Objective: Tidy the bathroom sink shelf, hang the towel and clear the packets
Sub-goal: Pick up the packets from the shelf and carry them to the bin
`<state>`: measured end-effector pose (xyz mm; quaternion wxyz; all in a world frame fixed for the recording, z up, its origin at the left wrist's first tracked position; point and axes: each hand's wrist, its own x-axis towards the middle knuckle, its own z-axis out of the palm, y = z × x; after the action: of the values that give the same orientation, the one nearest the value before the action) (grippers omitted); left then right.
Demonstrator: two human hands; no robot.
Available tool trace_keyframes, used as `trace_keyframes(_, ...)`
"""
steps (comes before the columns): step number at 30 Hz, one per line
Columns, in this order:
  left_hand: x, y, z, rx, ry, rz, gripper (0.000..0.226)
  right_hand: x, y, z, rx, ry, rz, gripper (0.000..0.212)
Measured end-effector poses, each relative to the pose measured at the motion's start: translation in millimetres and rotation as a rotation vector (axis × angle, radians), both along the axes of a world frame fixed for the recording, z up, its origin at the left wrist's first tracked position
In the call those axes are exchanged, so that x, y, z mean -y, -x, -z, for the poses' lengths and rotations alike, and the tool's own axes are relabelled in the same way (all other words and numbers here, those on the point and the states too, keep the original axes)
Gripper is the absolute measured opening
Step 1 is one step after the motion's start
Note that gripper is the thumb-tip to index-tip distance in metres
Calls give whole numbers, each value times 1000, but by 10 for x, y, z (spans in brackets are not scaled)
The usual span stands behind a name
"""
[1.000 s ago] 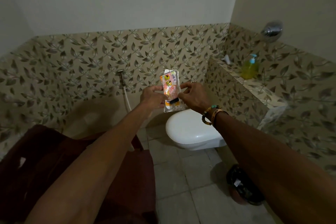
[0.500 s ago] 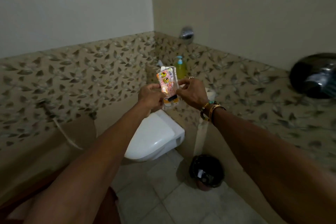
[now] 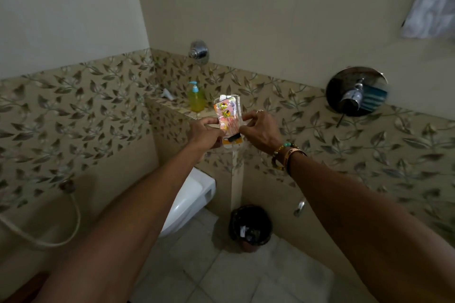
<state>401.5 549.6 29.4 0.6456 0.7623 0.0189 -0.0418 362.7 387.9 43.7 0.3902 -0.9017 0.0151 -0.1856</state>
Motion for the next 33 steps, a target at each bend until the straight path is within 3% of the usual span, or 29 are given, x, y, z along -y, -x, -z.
trace_keyframes(14, 152, 121, 148, -19, -4, 212, 33, 66, 456, 190, -35, -40, 188, 31)
trace_keyframes(33, 735, 316, 228, -29, -21, 366, 42, 524, 908, 233, -21, -58, 302, 20)
